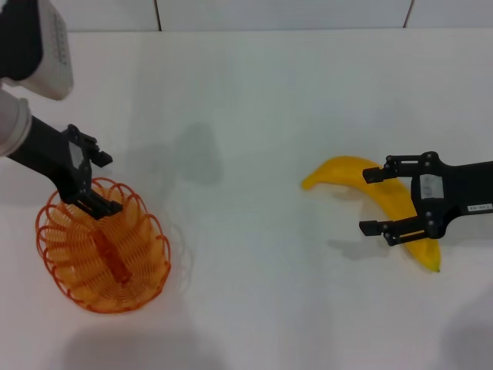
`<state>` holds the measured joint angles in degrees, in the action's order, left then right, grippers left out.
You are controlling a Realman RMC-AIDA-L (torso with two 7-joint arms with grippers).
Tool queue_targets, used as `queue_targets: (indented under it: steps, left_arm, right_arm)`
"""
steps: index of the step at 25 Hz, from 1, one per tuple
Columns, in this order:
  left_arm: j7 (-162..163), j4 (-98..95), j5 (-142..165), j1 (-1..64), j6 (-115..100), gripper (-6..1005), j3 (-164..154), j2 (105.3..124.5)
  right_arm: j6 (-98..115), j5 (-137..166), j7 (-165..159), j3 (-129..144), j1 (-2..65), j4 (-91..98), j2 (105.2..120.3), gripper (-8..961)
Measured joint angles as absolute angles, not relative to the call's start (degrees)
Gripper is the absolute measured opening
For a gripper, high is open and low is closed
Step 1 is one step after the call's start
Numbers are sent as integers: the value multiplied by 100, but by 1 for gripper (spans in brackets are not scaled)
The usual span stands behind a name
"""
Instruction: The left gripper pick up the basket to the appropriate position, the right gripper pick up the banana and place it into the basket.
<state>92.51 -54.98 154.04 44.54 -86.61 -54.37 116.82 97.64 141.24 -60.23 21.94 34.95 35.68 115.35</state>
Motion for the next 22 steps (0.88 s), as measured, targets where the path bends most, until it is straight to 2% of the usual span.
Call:
queue_targets:
  steps: [22]
  left_arm:
    - [9538, -5413, 15694, 4525, -8630, 887, -5544, 11695]
  right_arm:
    - [9764, 14124, -6047, 2197, 3498, 3568, 11529, 827]
